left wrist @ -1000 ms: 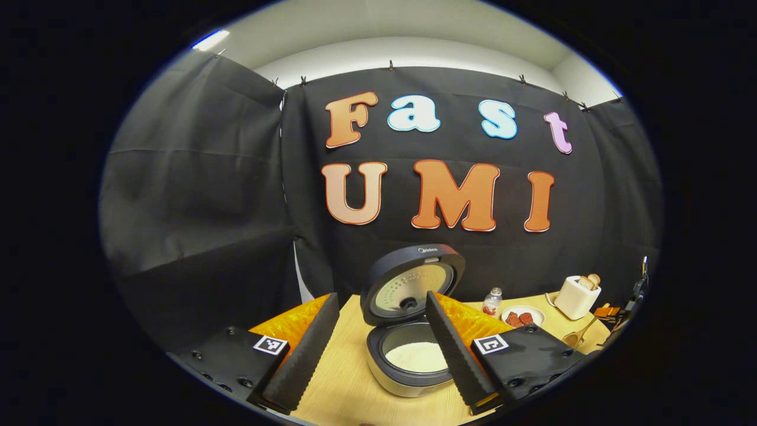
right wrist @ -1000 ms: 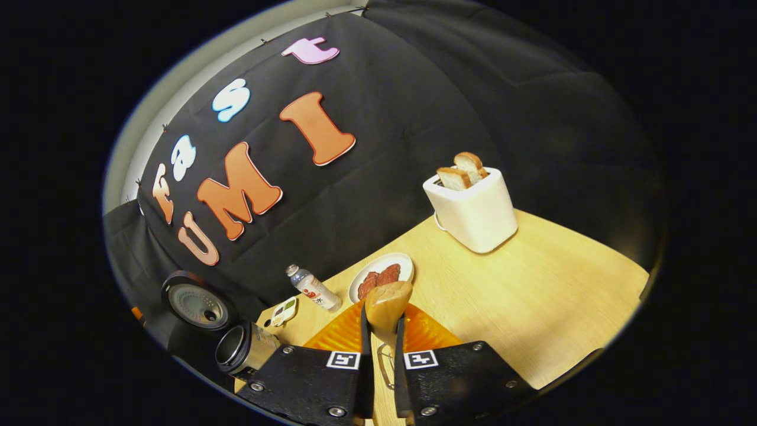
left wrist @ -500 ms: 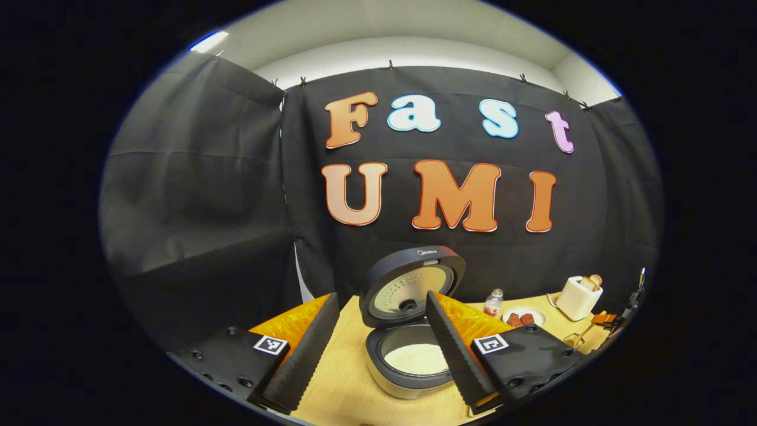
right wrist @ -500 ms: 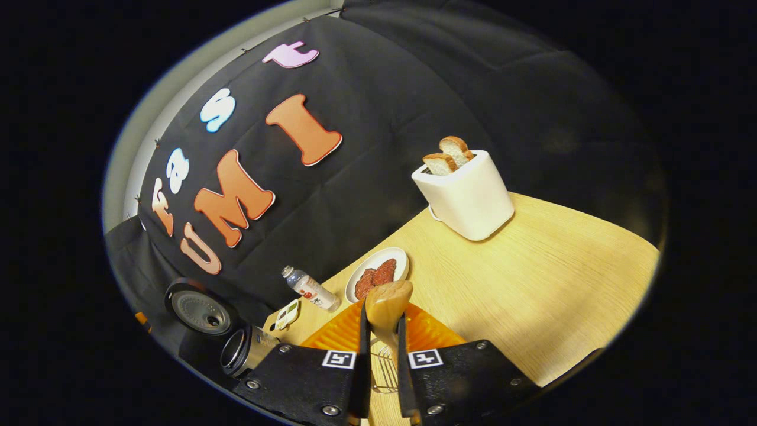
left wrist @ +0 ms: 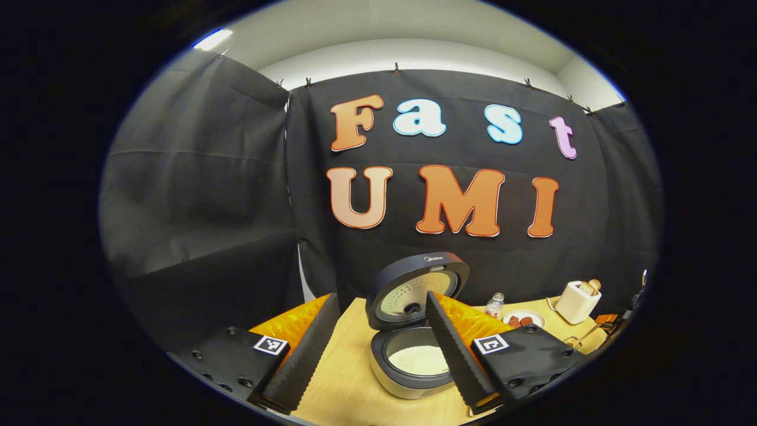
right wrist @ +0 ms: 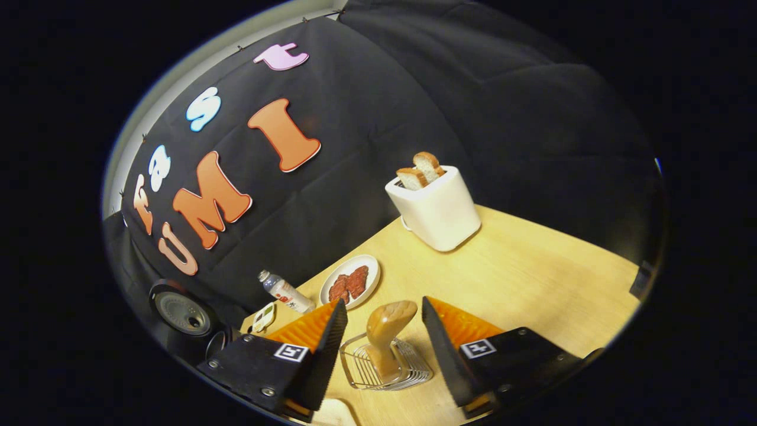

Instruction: Close the left gripper, press the button to open the rice cooker; take a wooden spoon from the chopstick holder with the right hand, scoop a spoonful of rice and pour it into the rice cooker, then put the wooden spoon back into the chopstick holder.

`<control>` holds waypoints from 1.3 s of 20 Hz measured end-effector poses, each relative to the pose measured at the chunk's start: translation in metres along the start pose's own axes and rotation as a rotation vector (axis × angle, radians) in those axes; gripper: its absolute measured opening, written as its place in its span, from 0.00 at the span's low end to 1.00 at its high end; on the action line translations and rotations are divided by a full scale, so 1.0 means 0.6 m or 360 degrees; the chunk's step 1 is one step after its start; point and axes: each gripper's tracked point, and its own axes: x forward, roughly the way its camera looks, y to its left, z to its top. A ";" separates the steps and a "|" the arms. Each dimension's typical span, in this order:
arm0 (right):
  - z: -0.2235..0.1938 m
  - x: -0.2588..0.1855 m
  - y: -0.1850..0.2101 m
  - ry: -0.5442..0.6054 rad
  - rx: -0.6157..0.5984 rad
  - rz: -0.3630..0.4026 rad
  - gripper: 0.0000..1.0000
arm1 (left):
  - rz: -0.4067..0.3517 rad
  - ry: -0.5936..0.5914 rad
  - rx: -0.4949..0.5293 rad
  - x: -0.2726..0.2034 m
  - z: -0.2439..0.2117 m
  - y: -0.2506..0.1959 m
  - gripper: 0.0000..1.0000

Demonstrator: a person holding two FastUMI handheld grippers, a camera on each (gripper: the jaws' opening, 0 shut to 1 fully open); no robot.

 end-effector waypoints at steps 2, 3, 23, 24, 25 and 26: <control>0.043 -0.018 0.009 -0.0053 -0.0073 -0.0016 0.84 | -0.0025 -0.0017 -0.0011 -0.003 0.012 -0.005 0.96; 0.066 -0.031 0.024 -0.0077 -0.0099 -0.0003 0.94 | -0.0033 -0.0022 -0.0009 -0.003 0.018 -0.007 0.96; 0.310 -0.331 0.302 -0.0391 -0.0706 0.0150 0.94 | -0.0169 0.0041 -0.0039 0.302 0.152 -0.109 0.99; 0.317 -0.340 0.308 -0.0411 -0.0717 0.0155 0.95 | -0.0174 0.0076 -0.0026 0.325 0.140 -0.116 0.99; 0.322 -0.348 0.312 -0.0428 -0.0725 0.0162 0.95 | -0.0187 0.0117 -0.0055 0.342 0.121 -0.126 0.99; 0.327 -0.356 0.319 -0.0439 -0.0723 0.0178 0.95 | -0.0222 0.0166 -0.0106 0.361 0.101 -0.138 1.00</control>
